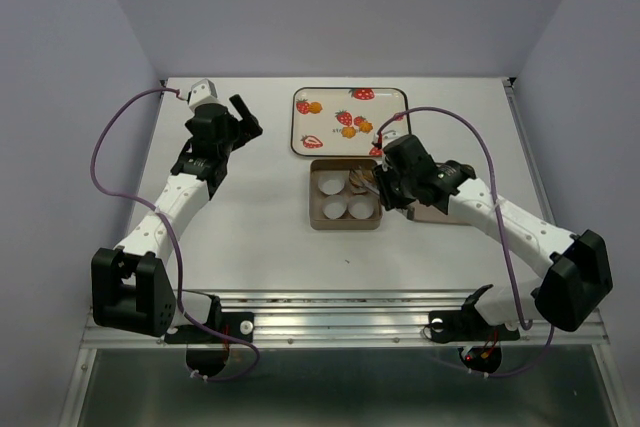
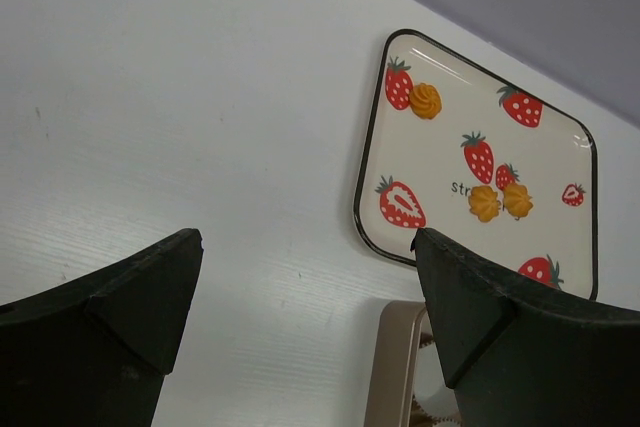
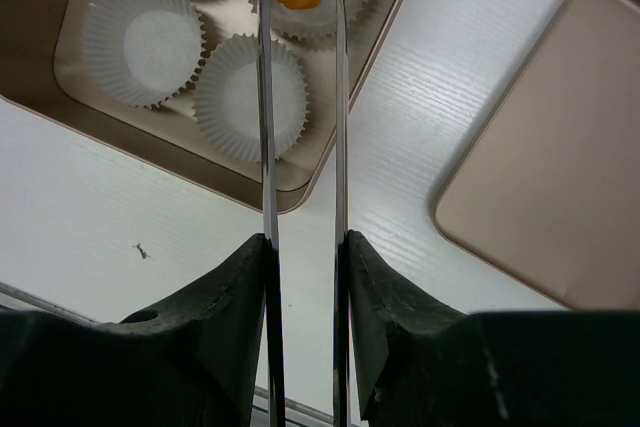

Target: Pack the cookies

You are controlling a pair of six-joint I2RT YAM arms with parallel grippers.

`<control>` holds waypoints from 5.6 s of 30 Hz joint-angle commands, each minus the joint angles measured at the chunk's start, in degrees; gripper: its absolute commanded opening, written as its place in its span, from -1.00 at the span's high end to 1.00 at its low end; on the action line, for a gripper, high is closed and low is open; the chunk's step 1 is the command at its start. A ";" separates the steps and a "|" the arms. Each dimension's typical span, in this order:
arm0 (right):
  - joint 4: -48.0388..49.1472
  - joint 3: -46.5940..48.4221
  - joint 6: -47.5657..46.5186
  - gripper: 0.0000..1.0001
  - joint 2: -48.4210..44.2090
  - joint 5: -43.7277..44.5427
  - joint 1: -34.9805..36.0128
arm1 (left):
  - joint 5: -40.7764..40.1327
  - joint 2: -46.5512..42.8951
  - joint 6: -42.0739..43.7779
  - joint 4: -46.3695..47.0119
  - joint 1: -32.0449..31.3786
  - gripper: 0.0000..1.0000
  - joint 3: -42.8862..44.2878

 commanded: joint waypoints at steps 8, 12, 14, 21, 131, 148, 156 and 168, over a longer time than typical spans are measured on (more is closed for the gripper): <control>1.98 -0.25 0.32 0.20 0.84 2.80 0.39 | -1.11 -0.47 1.49 0.47 -0.27 -0.98 1.13; 1.98 -0.16 0.32 0.07 0.83 2.89 0.39 | -1.20 -0.73 1.66 0.47 -0.27 -0.98 1.04; 1.98 -0.07 0.32 0.03 0.84 2.80 0.39 | -1.29 -0.82 1.67 0.47 -0.27 -0.98 1.04; 2.07 0.10 0.32 -0.01 0.22 2.36 0.39 | -1.38 -1.08 1.75 0.47 -0.27 -0.98 0.95; 13.41 5.39 -5.22 0.37 -1.09 -4.58 -2.08 | 1.17 -0.82 0.08 2.49 -3.35 -0.98 -0.19; 7.52 1.51 -3.81 0.37 -2.68 -3.18 6.63 | -2.61 -8.38 -2.11 -0.59 -6.95 -0.98 -5.03; 6.03 1.77 -3.72 0.35 0.48 0.60 7.68 | -3.75 -8.12 -1.50 -0.94 -7.04 -0.98 -4.50; 6.55 2.83 -3.37 0.34 4.08 1.31 7.68 | -3.75 -7.24 -0.62 -1.03 -6.95 -0.98 -3.97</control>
